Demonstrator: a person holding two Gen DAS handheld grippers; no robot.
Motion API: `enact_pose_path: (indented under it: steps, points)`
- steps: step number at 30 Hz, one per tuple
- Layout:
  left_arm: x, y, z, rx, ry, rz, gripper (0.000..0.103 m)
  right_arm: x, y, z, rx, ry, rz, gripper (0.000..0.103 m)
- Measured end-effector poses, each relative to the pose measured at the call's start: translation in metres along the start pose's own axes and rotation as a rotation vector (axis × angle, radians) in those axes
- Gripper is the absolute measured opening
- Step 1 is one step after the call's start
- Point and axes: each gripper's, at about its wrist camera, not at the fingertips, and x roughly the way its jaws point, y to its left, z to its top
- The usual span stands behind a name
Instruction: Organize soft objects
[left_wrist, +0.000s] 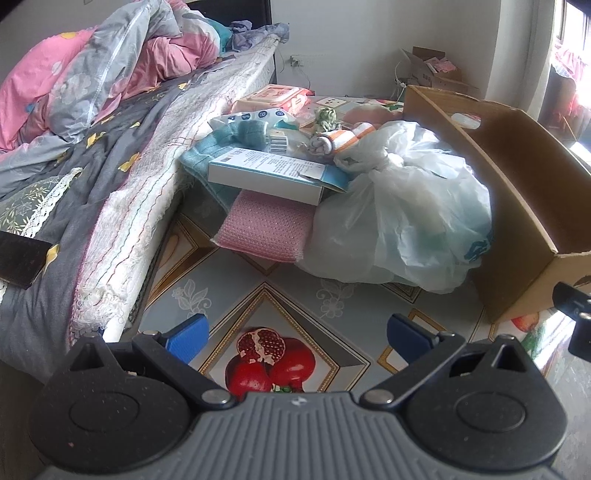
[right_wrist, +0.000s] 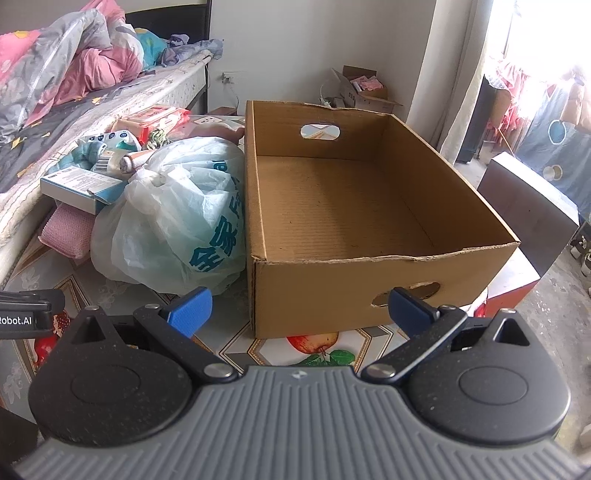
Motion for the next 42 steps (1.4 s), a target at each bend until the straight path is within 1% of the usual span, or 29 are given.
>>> enact_pose_path:
  steps: [7,19,30,42]
  points:
    - [0.004,-0.01,0.0,0.025,0.02,-0.021,0.103,0.001,-0.007,-0.001,0.002,0.012,-0.021,0.102]
    - [0.01,-0.015,0.0,0.028,0.055,-0.033,0.103,0.006,-0.009,0.001,-0.003,0.033,-0.027,0.102]
    - [0.013,-0.018,0.002,0.043,0.061,-0.035,0.103,0.006,-0.009,0.002,-0.002,0.035,-0.04,0.102]
    - [0.014,-0.015,0.002,0.038,0.065,-0.025,0.103,0.008,-0.007,0.002,-0.002,0.044,-0.032,0.102]
